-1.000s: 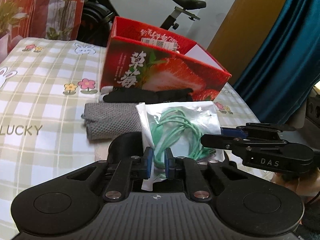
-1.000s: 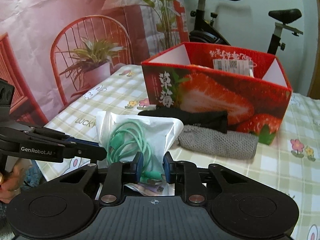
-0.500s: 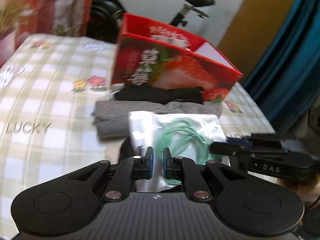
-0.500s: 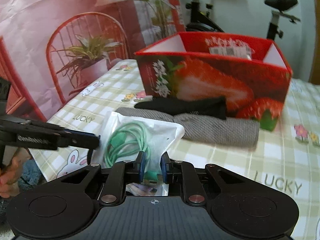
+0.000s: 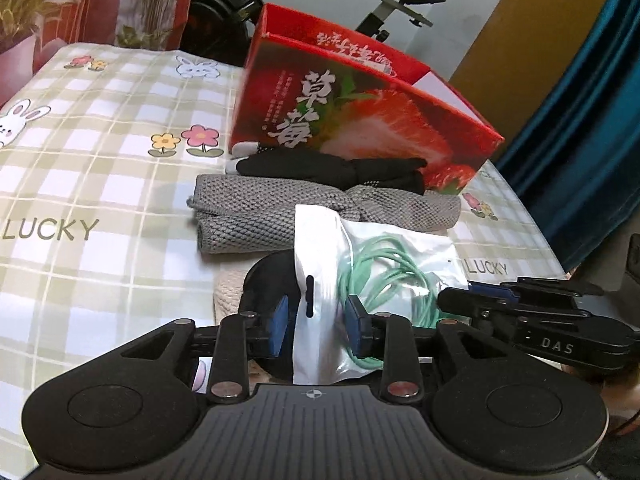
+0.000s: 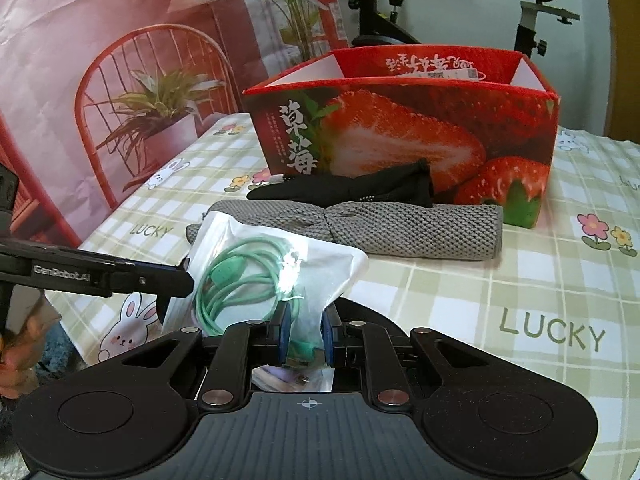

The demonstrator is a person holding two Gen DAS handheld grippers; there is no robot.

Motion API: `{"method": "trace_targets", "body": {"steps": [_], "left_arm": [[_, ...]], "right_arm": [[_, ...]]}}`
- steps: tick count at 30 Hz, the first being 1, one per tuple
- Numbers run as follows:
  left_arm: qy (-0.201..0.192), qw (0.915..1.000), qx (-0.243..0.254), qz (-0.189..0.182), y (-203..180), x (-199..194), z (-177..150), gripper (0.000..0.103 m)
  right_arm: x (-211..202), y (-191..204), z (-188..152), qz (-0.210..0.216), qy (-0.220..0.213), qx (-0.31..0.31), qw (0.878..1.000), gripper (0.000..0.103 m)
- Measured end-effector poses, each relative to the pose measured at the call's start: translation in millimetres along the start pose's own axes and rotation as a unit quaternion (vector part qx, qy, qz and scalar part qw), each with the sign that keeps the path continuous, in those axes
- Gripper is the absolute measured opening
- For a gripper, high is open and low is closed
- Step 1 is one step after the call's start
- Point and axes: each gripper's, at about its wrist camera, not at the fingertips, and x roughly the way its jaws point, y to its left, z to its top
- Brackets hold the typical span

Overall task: Organize soft objects
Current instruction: 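Lift the clear cable bag with both tools and carry it over the box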

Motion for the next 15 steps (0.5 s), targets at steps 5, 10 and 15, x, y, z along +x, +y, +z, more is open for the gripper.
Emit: {"method": "trace_targets", "body": {"steps": [5, 10, 15], "left_arm": [[-0.002, 0.9999, 0.002, -0.014, 0, 7, 2, 0.04], [0.002, 0.9987, 0.009, -0.051, -9, 14, 3, 0.04], [-0.008, 0.999, -0.017, -0.04, 1, 13, 4, 0.015]], "right_arm": [[4, -3, -1, -0.001, 0.0, 0.006, 1.0, 0.015], [5, 2, 0, 0.005, -0.005, 0.002, 1.0, 0.015], [2, -1, 1, 0.01, -0.01, 0.01, 1.0, 0.013]]}}
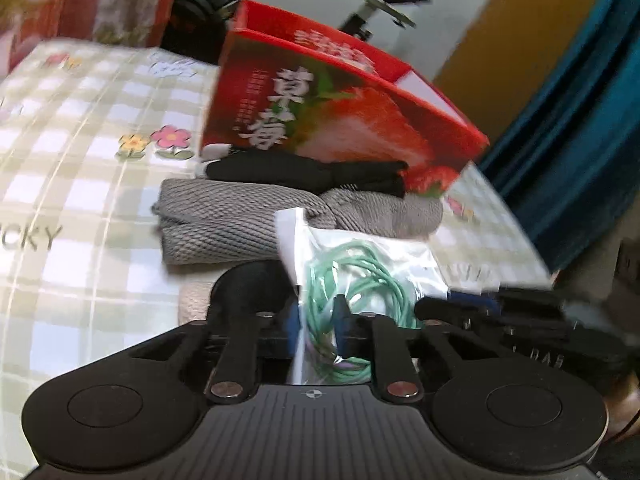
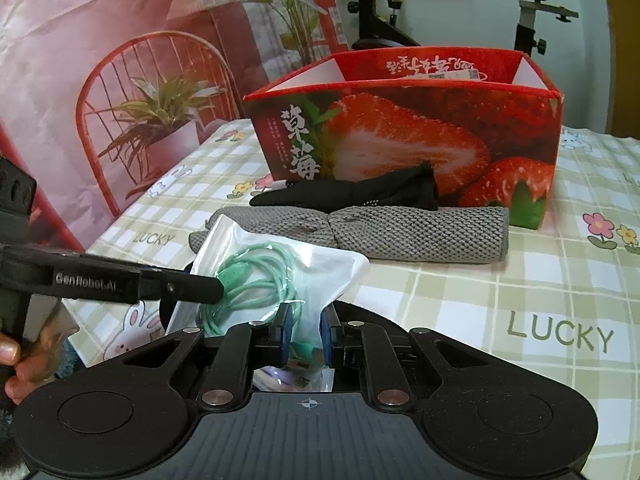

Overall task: Organize soft objects
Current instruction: 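Lift the clear cable bag with both tools and carry it over the box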

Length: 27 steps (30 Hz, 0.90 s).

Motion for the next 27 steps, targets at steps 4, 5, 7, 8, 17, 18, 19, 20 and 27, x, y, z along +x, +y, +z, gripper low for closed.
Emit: {"method": "trace_targets", "body": {"steps": [4, 5, 7, 8, 17, 18, 19, 20, 27], "left_arm": [[-0.018, 0.9998, 0.009, 0.006, -5, -9, 2, 0.013], [-0.025, 0.9996, 0.013, 0.006, -8, -12, 4, 0.013], [-0.035, 0.9993, 0.015, 0.001, -12, -19, 10, 0.013], [-0.041, 0.999, 0.016, -0.002, -14, -22, 14, 0.013], [-0.102, 0.9927, 0.065, -0.009, -38, -37, 85, 0.013], [-0.107, 0.9918, 0.069, -0.01, -39, -35, 96, 0.013], [-0.114, 0.9908, 0.073, -0.012, -41, -33, 106, 0.013], [-0.119, 0.9901, 0.073, -0.014, -42, -29, 116, 0.013], [-0.127, 0.9884, 0.083, -0.007, -43, 9, 177, 0.013]], "right_arm": [[-4, 2, 4, 0.004, -0.01, -0.001, 1.0, 0.013], [-6, 4, 6, 0.004, -0.014, -0.004, 1.0, 0.013], [-11, 4, 13, 0.003, -0.026, -0.008, 1.0, 0.013], [-16, 2, 24, 0.003, -0.04, -0.011, 0.999, 0.013], [-31, -6, 94, -0.004, -0.107, -0.057, 0.993, 0.013], [-30, -9, 104, -0.007, -0.113, -0.064, 0.991, 0.013], [-29, -11, 115, -0.01, -0.118, -0.072, 0.99, 0.013], [-26, -14, 126, -0.012, -0.123, -0.079, 0.989, 0.013], [2, -44, 185, -0.024, -0.145, -0.089, 0.985, 0.013]]}}
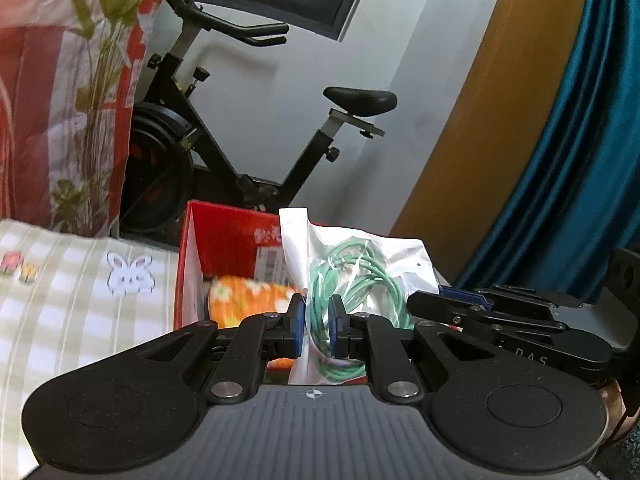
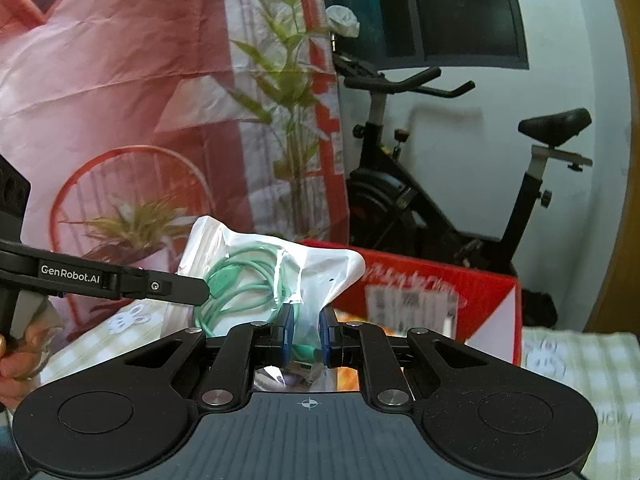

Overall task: Organize soft objects
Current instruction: 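Lift the clear cable bag with both tools and carry it over the box, then lower the cable bag into the red box and open both tools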

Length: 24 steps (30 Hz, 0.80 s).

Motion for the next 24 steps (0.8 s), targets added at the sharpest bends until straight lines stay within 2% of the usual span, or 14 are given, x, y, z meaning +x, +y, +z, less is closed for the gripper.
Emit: {"method": "trace_targets", "body": {"steps": [4, 10, 20, 24], "left_arm": [[0.02, 0.9997, 0.008, 0.011, 3, 22, 8, 0.013], [0.051, 0.9985, 0.009, 0.02, 12, 46, 4, 0.014], [0.118, 0.9924, 0.017, 0.033, 16, 76, -7, 0.016], [0.129, 0.9906, 0.026, 0.035, 17, 82, -10, 0.018]], "right_arm": [[28, -22, 1, 0.001, 0.008, 0.012, 1.0, 0.013], [60, -43, -13, 0.0, 0.044, 0.035, 0.998, 0.013], [87, -52, -31, -0.012, 0.098, 0.046, 0.994, 0.013], [93, -51, -38, -0.023, 0.122, 0.046, 0.991, 0.014]]}}
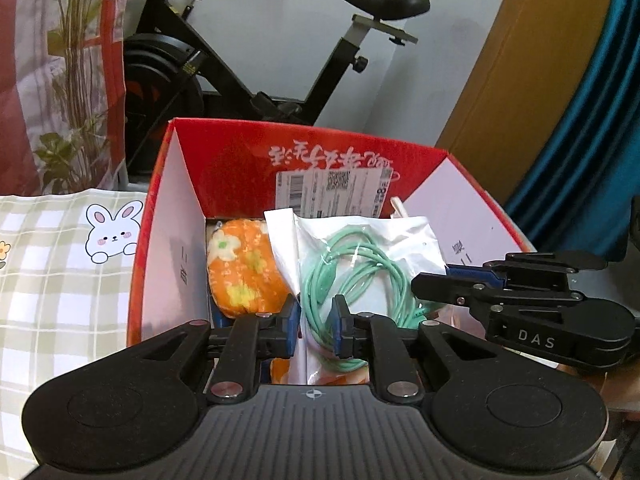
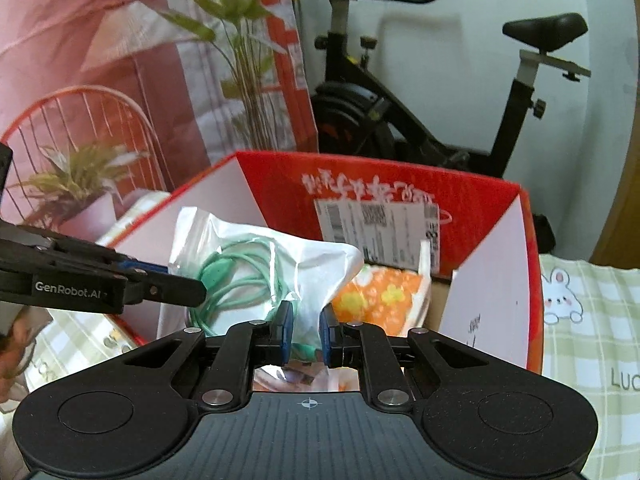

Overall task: Organize soft objects
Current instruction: 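Lower the cable bag into the red box and open both tools, then move both tools back to the black eye mask on the table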

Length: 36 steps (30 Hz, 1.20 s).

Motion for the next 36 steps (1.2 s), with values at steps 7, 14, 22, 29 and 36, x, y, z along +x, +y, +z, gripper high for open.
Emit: {"method": "trace_targets", "body": {"steps": [7, 14, 22, 29, 36], "left_arm": [[-0.02, 0.9994, 0.024, 0.014, -4, -15, 0, 0.064], [-0.057, 0.9949, 0.062, 0.055, -19, -40, -1, 0.096], [-0.086, 0.9891, 0.072, 0.096, -28, -72, -10, 0.103], [-0.098, 0.9843, 0.062, 0.133, -29, -97, -24, 0.103], [-0.109, 0.9799, 0.049, 0.16, -27, -118, -40, 0.103]], "right_arm": [[-3, 1, -2, -0.031, 0.011, -0.006, 0.999, 0.023], [-22, 12, -1, -0.056, -0.003, -0.021, 0.998, 0.054], [-53, 25, 0, -0.076, -0.037, -0.019, 0.996, 0.095], [-77, 39, -4, -0.08, -0.063, -0.009, 0.995, 0.103], [-91, 59, -15, -0.077, -0.086, -0.02, 0.993, 0.103]]}}
